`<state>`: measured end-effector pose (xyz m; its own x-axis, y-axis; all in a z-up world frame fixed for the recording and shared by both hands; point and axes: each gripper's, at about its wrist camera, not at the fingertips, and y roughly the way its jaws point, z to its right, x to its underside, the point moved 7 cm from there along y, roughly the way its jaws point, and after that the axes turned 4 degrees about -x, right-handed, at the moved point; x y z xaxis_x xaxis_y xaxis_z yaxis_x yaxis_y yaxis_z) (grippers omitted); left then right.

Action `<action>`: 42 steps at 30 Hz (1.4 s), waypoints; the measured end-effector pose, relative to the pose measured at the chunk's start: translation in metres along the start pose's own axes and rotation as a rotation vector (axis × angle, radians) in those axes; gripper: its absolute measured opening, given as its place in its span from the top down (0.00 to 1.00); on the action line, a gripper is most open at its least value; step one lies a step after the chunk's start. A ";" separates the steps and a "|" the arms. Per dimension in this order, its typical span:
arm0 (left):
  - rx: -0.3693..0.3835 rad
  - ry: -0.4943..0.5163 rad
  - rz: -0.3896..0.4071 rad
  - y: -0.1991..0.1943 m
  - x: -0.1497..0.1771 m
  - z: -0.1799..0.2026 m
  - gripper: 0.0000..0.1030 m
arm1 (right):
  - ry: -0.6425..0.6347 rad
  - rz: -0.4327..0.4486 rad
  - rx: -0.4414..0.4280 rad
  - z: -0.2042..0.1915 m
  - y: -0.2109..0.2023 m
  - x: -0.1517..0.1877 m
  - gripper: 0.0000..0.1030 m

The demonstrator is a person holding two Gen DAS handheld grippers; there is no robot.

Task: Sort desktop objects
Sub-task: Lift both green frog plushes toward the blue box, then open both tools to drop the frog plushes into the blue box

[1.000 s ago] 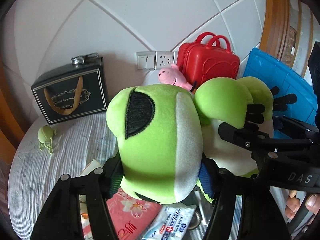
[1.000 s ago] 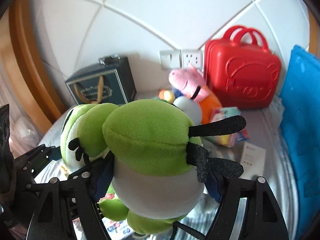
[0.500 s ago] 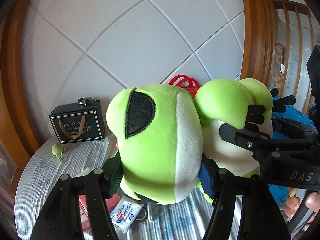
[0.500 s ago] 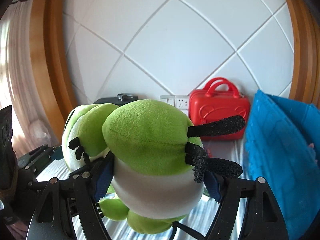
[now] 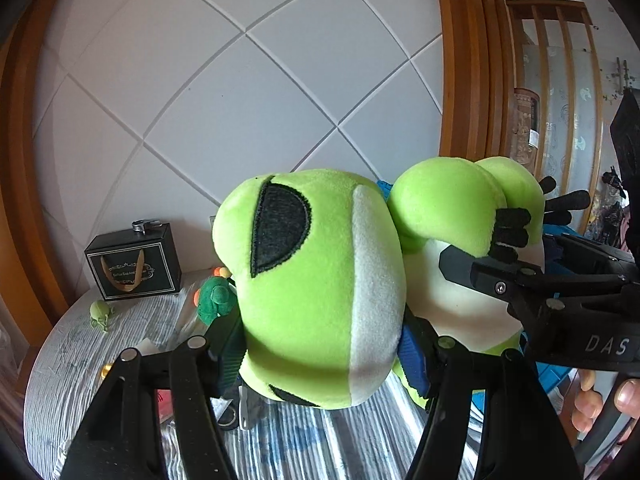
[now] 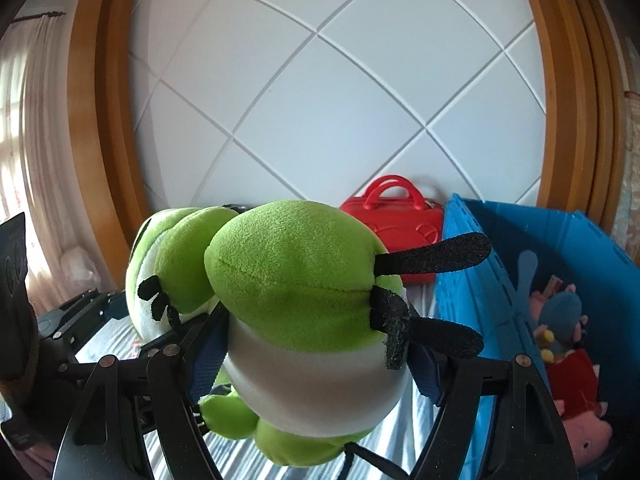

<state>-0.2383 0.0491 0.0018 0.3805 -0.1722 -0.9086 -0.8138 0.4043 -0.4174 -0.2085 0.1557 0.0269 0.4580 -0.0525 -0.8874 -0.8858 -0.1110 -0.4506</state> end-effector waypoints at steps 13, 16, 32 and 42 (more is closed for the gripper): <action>0.097 0.039 0.042 -0.038 -0.006 0.053 0.38 | 0.018 0.043 0.102 0.016 -0.070 0.008 0.24; 0.114 0.056 0.060 -0.038 -0.015 0.079 0.38 | 0.018 0.066 0.123 0.034 -0.087 0.006 0.24; 0.156 0.090 0.142 -0.003 -0.070 0.320 0.37 | -0.034 0.149 0.198 0.257 -0.186 -0.010 0.24; 0.110 0.138 -0.066 0.077 -0.047 0.438 0.36 | 0.079 0.007 0.134 0.405 -0.166 0.032 0.24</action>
<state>-0.1258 0.4818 0.0181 0.3614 -0.3200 -0.8758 -0.7335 0.4822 -0.4789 -0.0770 0.5748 0.0341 0.4518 -0.1313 -0.8824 -0.8885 0.0227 -0.4583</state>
